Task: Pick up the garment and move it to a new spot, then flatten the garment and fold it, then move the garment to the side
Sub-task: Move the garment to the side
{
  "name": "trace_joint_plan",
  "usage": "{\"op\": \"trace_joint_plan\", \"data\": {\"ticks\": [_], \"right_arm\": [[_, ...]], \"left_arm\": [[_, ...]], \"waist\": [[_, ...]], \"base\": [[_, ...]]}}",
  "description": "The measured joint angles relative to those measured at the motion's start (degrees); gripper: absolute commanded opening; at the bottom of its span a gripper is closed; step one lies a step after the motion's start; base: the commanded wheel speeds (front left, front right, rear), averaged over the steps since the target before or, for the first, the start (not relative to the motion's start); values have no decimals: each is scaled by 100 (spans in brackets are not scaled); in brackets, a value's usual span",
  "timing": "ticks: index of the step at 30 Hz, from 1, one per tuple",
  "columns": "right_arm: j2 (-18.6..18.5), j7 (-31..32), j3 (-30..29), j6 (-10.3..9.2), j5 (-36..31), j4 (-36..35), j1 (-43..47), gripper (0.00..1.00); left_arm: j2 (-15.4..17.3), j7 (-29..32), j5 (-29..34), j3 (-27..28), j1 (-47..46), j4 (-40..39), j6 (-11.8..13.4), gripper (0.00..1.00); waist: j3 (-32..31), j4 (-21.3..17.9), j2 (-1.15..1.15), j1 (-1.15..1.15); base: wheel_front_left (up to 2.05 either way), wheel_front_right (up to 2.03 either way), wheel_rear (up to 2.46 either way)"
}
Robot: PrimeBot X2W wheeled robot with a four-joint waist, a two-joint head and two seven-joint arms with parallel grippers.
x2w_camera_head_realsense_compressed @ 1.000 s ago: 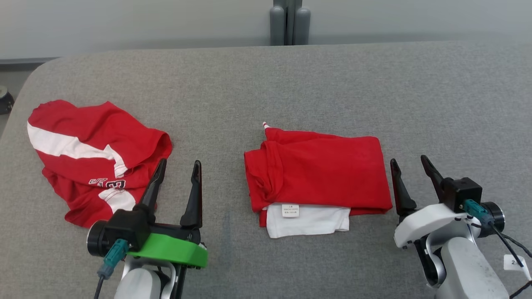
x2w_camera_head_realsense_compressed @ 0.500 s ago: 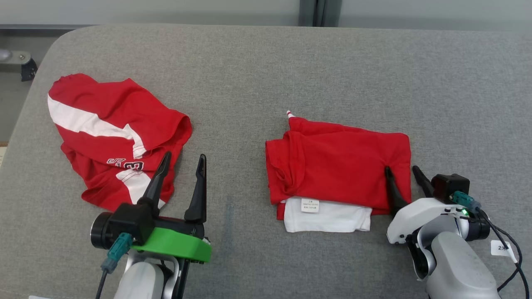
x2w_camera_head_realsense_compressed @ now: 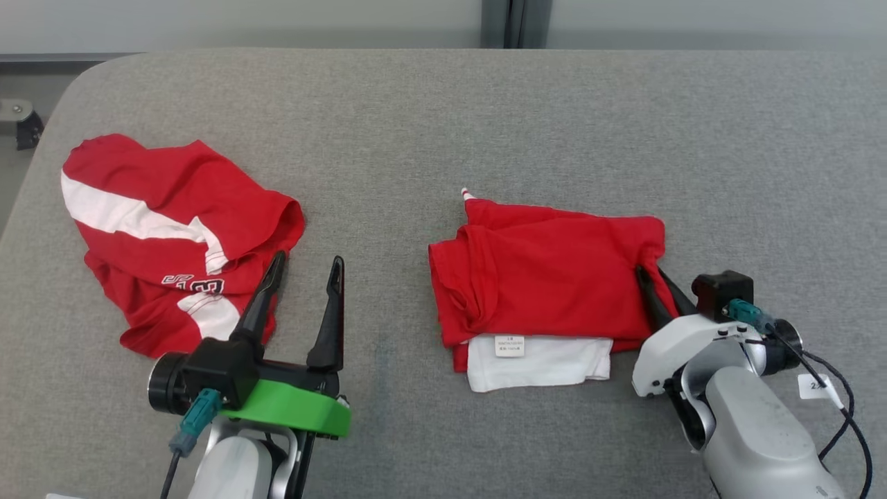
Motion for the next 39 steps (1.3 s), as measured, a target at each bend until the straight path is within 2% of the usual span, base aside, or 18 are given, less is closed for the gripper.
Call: {"op": "trace_joint_plan", "data": {"ticks": [10, 15, 21, 31, 39], "right_arm": [[-565, -9, 382, 0, -403, -450, -363, 0], [-1216, -10, 557, -1, -446, -535, -727, 0], [-1757, -12, 755, 0, -430, -459, -1169, 0], [-2635, -13, 378, 0, -335, 60, -1953, 0], [-2871, -14, 62, 0, -594, 504, -2507, 0]], "left_arm": [[0, -1, 253, -35, -202, -107, -94, 100], [-1, 0, 389, -152, -486, -152, -144, 100], [18, 0, 594, -361, -951, -215, -168, 100], [253, 0, 588, -839, -1594, -380, -176, 100], [361, 0, 541, -886, -1789, -445, -177, 100]], "waist": [[120, -557, 0, 0], [355, -850, 0, 0], [763, -1138, 0, 1], [1516, -1502, 0, 1], [1993, -1590, 1, 1]], "base": [[0, 0, 0], [0, 0, 0], [0, 0, 0], [0, 0, 0], [0, 0, 0]]}}
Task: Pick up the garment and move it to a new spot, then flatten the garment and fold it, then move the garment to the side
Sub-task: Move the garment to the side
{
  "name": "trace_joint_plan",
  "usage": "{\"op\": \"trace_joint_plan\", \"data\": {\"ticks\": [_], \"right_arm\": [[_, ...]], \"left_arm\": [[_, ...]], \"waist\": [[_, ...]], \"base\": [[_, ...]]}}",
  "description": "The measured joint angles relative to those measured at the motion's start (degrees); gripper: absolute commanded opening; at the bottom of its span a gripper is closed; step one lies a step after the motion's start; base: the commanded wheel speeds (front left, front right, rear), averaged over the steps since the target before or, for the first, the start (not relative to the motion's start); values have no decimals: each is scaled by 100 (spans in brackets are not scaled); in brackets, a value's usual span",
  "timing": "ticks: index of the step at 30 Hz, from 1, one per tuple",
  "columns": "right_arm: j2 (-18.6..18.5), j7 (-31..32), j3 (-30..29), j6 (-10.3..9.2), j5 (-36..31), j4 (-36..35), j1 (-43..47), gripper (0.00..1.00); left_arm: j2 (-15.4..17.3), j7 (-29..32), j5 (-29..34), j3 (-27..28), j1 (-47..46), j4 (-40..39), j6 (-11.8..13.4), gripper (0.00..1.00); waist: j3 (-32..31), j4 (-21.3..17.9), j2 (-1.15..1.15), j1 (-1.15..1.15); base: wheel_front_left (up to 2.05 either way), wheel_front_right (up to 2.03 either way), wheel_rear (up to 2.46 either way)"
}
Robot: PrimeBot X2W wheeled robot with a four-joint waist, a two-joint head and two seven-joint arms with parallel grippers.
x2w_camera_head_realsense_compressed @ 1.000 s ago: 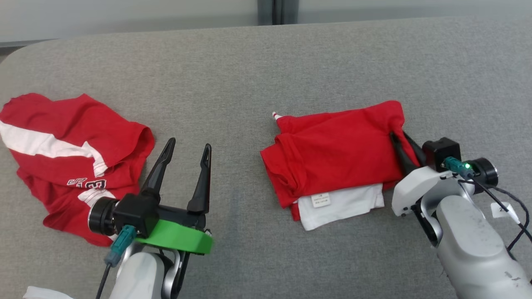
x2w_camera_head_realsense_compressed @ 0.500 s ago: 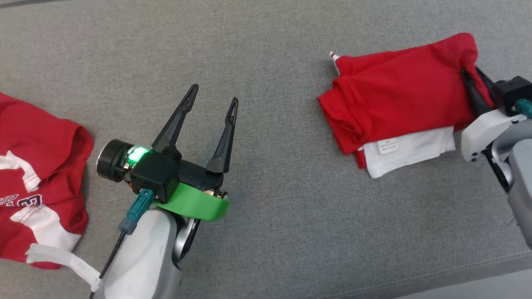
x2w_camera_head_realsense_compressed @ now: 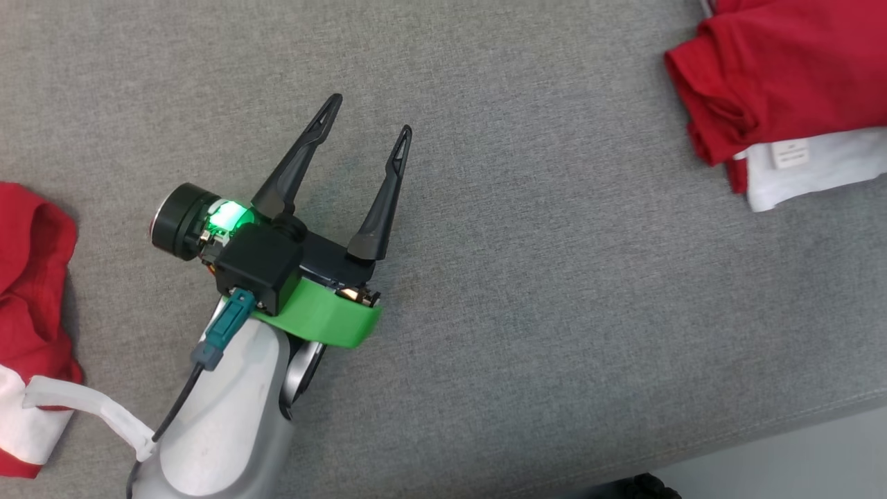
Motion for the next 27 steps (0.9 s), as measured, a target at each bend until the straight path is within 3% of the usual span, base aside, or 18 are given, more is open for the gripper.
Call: {"op": "trace_joint_plan", "data": {"ticks": [7, 8, 9, 19, 27], "right_arm": [[-169, 0, -369, 0, -205, 148, -166, 0], [-168, 1, -424, 0, -241, 144, -166, 76], [-156, 1, -505, 0, -275, 111, -165, 100], [199, 0, -742, 0, -416, -586, 102, 100], [700, 0, -619, 0, 257, -1637, 620, 100]], "left_arm": [[2, 0, -5, 67, -8, -13, 0, 100], [1, 0, -5, 83, -7, -14, 0, 100], [-1, 0, -5, 103, -5, -12, 0, 100], [-183, 0, -108, 269, 170, 10, 0, 100], [-310, -1, -237, 621, 682, 40, 0, 100]], "waist": [[80, 154, 0, 0], [73, 175, 0, 0], [55, 191, 0, -1], [-395, 283, 0, -1], [-1036, 425, 0, -1]], "base": [[0, 0, 0], [0, 0, 0], [0, 0, 0], [0, 0, 0], [0, 0, 0]]}}
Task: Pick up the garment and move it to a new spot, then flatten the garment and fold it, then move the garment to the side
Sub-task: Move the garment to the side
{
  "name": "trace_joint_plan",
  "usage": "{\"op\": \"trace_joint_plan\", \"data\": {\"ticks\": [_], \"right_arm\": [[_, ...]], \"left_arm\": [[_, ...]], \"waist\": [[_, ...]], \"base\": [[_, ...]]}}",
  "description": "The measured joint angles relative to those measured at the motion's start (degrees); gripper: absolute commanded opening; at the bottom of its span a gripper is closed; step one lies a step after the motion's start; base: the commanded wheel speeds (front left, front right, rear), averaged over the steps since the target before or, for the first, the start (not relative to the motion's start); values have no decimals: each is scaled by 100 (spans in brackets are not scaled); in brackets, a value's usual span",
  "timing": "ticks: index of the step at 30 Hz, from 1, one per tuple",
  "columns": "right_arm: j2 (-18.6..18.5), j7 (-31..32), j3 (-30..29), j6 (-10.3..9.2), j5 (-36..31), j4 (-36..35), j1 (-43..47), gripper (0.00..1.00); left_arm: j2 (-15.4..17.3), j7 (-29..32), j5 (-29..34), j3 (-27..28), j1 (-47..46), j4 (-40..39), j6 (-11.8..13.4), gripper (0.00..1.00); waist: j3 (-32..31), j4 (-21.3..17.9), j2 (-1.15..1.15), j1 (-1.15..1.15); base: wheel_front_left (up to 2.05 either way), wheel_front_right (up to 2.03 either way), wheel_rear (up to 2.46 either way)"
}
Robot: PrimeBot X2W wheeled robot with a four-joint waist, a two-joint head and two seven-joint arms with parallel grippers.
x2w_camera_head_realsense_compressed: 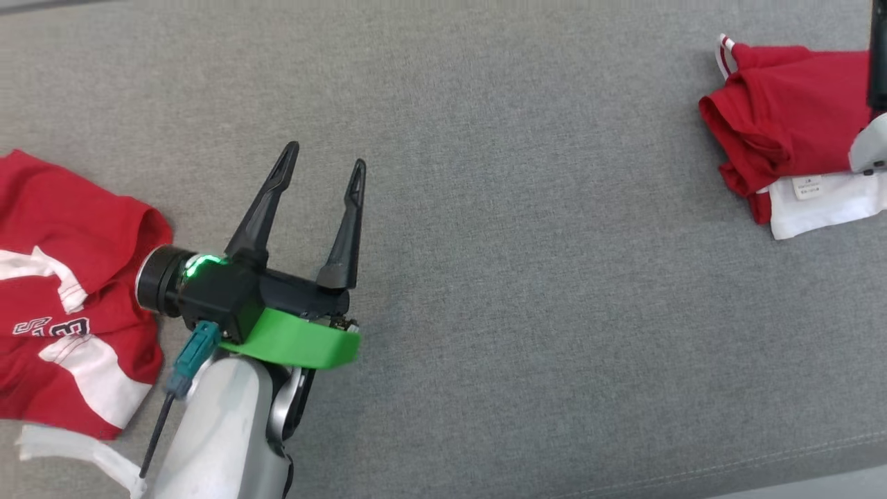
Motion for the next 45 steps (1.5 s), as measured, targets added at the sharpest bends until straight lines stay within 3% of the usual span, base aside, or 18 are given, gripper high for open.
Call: {"op": "trace_joint_plan", "data": {"ticks": [8, 16, 21, 35, 45], "right_arm": [[962, 0, 60, -2, 780, -1070, 972, 100], [1905, 0, 159, -2, 862, -1891, 2097, 100], [2192, 0, 109, -5, 764, -2120, 2625, 100], [2354, 0, 197, -5, 735, -2482, 3507, 100], [2354, 0, 190, -5, 760, -2517, 3602, 100]], "left_arm": [[-32, 1, -3, 503, 443, 16, 0, 100], [-42, 0, -229, 808, 881, 79, 88, 100], [-45, 1, -423, 926, 1041, 179, 199, 100], [-48, 0, -726, 859, 1567, 475, 270, 100], [-48, 1, -726, 855, 1623, 506, 269, 100]], "waist": [[-583, 255, 0, 0], [-1079, 518, 0, 0], [-1316, 641, 0, 0], [-1726, 690, 0, 0], [-1736, 665, 0, 0]], "base": [[0, 0, 0], [0, 0, 0], [0, 0, 0], [0, 0, 0], [0, 0, 0]]}}
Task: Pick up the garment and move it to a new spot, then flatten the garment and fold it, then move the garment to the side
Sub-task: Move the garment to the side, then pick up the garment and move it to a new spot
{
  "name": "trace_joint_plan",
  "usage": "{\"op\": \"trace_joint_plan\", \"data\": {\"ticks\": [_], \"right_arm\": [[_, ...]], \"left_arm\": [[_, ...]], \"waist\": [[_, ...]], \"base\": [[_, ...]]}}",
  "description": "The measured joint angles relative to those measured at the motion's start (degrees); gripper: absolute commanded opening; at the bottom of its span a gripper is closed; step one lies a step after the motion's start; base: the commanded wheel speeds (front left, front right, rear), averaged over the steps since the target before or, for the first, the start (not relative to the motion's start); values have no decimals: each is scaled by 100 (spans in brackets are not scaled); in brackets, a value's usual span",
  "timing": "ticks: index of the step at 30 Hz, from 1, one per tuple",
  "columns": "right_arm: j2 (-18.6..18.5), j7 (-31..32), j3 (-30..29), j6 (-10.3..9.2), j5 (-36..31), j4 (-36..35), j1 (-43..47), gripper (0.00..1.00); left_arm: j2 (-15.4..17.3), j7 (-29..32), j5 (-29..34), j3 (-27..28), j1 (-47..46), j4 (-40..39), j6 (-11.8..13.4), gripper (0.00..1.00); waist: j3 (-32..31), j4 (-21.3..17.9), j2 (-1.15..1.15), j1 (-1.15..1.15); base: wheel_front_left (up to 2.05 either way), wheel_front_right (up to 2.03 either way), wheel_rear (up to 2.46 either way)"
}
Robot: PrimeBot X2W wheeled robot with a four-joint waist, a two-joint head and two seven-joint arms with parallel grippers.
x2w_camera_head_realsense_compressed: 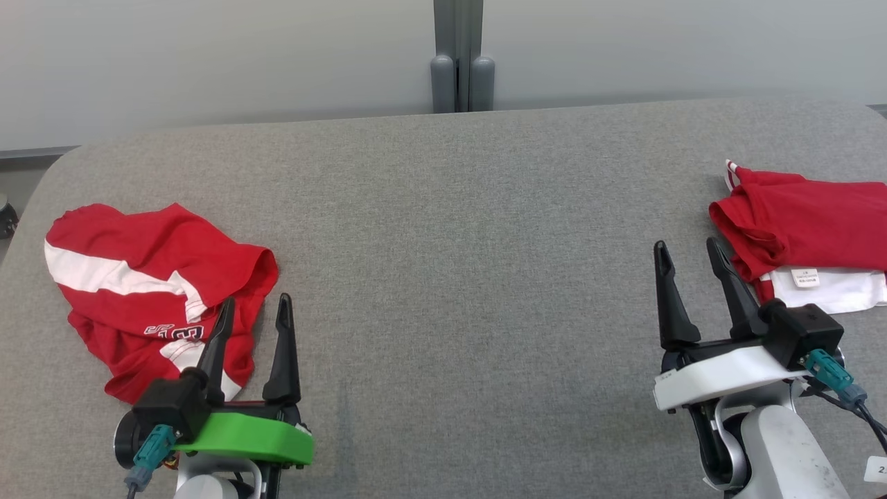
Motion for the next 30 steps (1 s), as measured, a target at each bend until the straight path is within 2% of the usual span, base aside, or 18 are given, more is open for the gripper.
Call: {"op": "trace_joint_plan", "data": {"ticks": [18, 30], "right_arm": [[-1, 0, -53, 0, 35, -1, 42, 100], [4, 0, 365, 0, 44, 258, 81, 100]], "left_arm": [[-1, -1, -18, -70, -30, 52, 0, 100], [-4, -1, -58, 15, -40, 123, 40, 100]], "waist": [[-5, 158, 0, 0], [-7, 1025, 0, 0]], "base": [[0, 0, 0], [0, 0, 0]]}}
